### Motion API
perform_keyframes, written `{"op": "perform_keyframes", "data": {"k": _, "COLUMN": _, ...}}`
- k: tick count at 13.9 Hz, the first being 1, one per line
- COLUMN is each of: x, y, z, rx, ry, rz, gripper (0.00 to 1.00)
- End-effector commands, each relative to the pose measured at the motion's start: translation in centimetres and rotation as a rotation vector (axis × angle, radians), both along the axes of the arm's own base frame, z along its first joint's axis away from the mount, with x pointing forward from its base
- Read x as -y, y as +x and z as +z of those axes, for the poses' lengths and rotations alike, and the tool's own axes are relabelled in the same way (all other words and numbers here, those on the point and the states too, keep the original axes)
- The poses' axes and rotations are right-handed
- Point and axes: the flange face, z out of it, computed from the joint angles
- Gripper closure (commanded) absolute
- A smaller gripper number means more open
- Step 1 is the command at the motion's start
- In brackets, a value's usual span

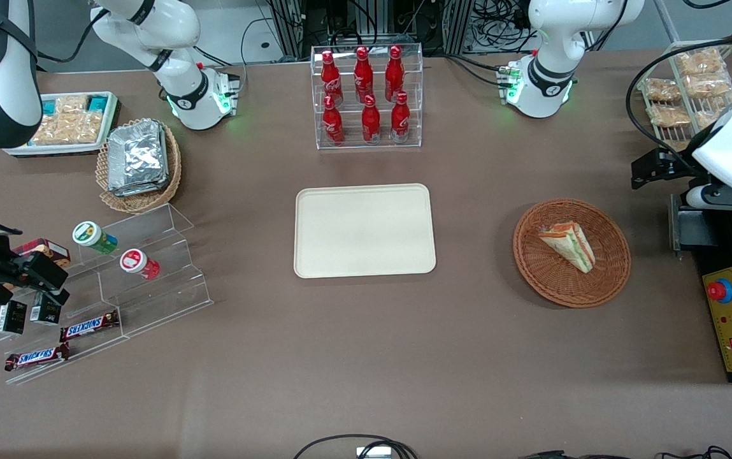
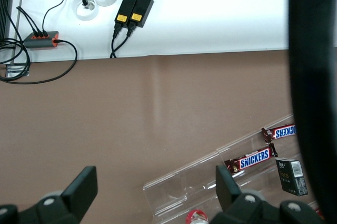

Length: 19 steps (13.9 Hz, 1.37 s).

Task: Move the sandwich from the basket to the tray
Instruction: 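Move the left gripper over the sandwich in the wicker basket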

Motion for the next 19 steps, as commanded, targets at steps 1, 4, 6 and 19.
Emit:
{"op": "perform_keyframes", "data": {"k": 1, "x": -0.1, "y": 0.4, "z": -2.9, "rx": -0.044, "ry": 0.046, "rz": 0.068, "gripper": 0.0}}
{"op": "perform_keyframes", "data": {"k": 4, "x": 0.3, "y": 0.0, "z": -7.0, "rx": -0.024, "ry": 0.068, "rz": 0.125, "gripper": 0.0}}
{"op": "perform_keyframes", "data": {"k": 6, "x": 0.5, "y": -0.3, "z": -10.1, "rx": 0.009, "ry": 0.07, "rz": 0.175, "gripper": 0.0}}
{"op": "perform_keyframes", "data": {"k": 19, "x": 2.0, "y": -3.4, "z": -24.2, "rx": 0.093, "ry": 0.064, "rz": 0.577, "gripper": 0.0}}
